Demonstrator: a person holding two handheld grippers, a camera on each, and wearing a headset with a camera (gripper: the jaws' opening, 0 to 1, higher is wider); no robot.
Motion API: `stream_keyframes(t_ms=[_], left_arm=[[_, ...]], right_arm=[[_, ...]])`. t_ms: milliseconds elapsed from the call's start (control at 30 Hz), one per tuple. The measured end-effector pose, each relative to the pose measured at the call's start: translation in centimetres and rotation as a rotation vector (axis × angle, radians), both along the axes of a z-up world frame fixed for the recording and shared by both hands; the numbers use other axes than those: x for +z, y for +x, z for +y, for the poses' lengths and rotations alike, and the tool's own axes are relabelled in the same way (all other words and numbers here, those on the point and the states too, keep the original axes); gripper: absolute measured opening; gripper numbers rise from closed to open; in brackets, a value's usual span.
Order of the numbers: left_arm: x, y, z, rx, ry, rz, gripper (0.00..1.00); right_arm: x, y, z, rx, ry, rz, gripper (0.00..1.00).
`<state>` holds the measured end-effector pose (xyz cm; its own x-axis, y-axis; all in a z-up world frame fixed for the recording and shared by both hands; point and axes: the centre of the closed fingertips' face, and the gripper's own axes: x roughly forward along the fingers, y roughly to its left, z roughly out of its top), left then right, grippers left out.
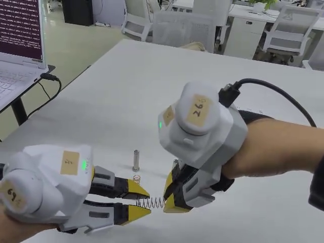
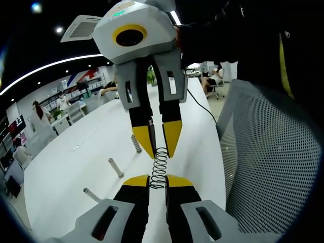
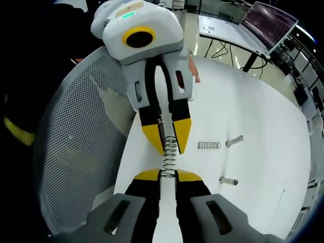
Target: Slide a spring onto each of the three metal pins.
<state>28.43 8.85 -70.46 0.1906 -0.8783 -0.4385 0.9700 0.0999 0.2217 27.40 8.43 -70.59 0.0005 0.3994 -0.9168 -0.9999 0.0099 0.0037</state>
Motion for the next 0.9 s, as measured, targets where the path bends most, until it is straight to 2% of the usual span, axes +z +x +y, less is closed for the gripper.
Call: stream_keyframes(t_ms=[200,567,700,900], left_arm=[[0.0,0.0,0.0,-0.002,0.002,0.002,0.03],[0.1,-0.1,0.0,0.0,-0.001,0.01,0.03],[0.3,-0.1,0.1,0.003,-0.004,0.008,0.03],[0.3,-0.1,0.2,0.005,0.002,0.024,0.02]], right_arm=[[0.8,0.0,0.1,0.001,0.014,-0.01,0.08],[3.4,-0.2,2.3,0.006,0.133,-0.024,0.08],[3.5,-0.2,2.6,0.006,0.148,-0.018,0.08],[3.3,-0.2,2.8,0.015,0.151,-0.021,0.08]])
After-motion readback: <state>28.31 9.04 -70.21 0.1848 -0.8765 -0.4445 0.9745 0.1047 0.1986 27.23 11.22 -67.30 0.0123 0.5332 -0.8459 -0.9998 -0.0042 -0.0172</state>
